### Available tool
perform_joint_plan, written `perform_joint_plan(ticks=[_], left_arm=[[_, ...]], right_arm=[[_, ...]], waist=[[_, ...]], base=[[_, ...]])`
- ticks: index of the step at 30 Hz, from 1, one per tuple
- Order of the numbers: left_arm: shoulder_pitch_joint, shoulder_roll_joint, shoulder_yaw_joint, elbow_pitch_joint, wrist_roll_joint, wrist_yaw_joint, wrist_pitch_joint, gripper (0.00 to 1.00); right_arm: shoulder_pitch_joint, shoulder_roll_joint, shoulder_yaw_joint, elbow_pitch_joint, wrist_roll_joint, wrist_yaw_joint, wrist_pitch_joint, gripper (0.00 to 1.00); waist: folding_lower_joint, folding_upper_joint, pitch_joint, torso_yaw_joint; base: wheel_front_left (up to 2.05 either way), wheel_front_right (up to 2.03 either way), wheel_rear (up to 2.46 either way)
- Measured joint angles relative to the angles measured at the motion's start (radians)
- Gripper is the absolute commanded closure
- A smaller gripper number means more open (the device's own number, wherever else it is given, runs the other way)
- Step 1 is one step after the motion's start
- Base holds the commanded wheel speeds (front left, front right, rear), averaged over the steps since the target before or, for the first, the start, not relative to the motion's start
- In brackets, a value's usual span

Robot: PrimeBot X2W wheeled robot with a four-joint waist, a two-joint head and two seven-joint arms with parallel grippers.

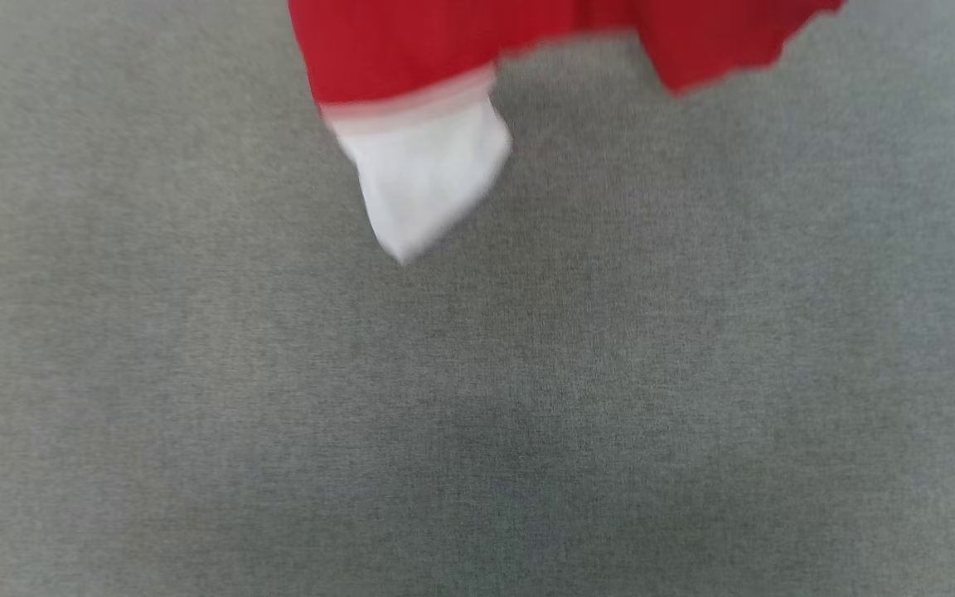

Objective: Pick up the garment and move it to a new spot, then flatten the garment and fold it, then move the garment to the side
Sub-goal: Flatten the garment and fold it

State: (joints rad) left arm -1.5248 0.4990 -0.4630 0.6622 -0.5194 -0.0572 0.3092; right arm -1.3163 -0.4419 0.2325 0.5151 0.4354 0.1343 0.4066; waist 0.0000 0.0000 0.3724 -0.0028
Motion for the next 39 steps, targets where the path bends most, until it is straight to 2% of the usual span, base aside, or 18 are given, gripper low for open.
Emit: perform_joint_plan(ticks=[3, 11, 13, 16, 22, 25, 29, 32, 35, 39], left_arm=[[-0.092, -0.023, -0.001, 0.064, 0.045, 0.016, -0.121, 1.00], [-0.295, -0.070, 0.010, 0.214, 0.108, 0.044, -0.470, 1.00], [-0.315, -0.086, 0.011, 0.255, 0.108, 0.035, -0.514, 1.00], [-0.309, -0.101, -0.015, 0.327, 0.113, -0.007, -0.530, 1.00], [-0.199, -0.135, -0.087, 0.456, 0.107, -0.062, -0.450, 1.00], [-0.135, -0.150, -0.120, 0.487, 0.086, -0.071, -0.379, 1.00], [-0.009, -0.166, -0.185, 0.462, 0.023, -0.072, -0.279, 1.00], [0.089, -0.155, -0.223, 0.419, -0.044, -0.072, -0.190, 1.00], [0.184, -0.115, -0.259, 0.357, -0.091, -0.072, -0.121, 1.00], [0.317, -0.073, -0.284, 0.258, -0.160, -0.073, -0.026, 1.00]], right_arm=[[-0.064, 0.042, -0.033, 0.082, -0.075, 0.001, -0.096, 1.00], [-0.217, 0.119, -0.119, 0.245, -0.324, 0.001, -0.441, 1.00], [-0.231, 0.132, -0.124, 0.291, -0.365, 0.001, -0.484, 1.00], [-0.224, 0.150, -0.109, 0.371, -0.390, 0.000, -0.495, 1.00], [-0.146, 0.160, -0.046, 0.494, -0.347, 0.000, -0.427, 1.00], [-0.094, 0.162, -0.012, 0.518, -0.290, 0.000, -0.387, 1.00], [0.023, 0.165, 0.049, 0.509, -0.178, -0.001, -0.322, 1.00], [0.121, 0.148, 0.113, 0.452, -0.086, -0.001, -0.256, 1.00], [0.233, 0.117, 0.193, 0.345, 0.040, -0.001, -0.149, 1.00], [0.390, 0.020, 0.268, 0.153, 0.219, -0.001, 0.005, 1.00]], waist=[[0.0000, 0.0000, 0.035, -0.006], [0.0000, 0.0000, 0.112, -0.012], [0.0000, 0.0000, 0.123, -0.008], [0.0000, 0.0000, 0.128, 0.004], [0.0000, 0.0000, 0.117, 0.031], [0.0000, 0.0000, 0.102, 0.042], [0.0000, 0.0000, 0.075, 0.053], [0.0000, 0.0000, 0.050, 0.059], [0.0000, 0.0000, 0.025, 0.062], [0.0001, 0.0000, -0.003, 0.064]], base=[[0.00, 0.00, 0.00], [0.00, 0.00, 0.00], [0.00, 0.00, 0.00], [0.00, 0.00, 0.00], [0.00, 0.00, 0.00], [0.00, 0.00, 0.00], [0.00, 0.00, 0.00], [0.00, 0.00, 0.00], [0.00, 0.00, 0.00], [0.00, 0.00, 0.00]])
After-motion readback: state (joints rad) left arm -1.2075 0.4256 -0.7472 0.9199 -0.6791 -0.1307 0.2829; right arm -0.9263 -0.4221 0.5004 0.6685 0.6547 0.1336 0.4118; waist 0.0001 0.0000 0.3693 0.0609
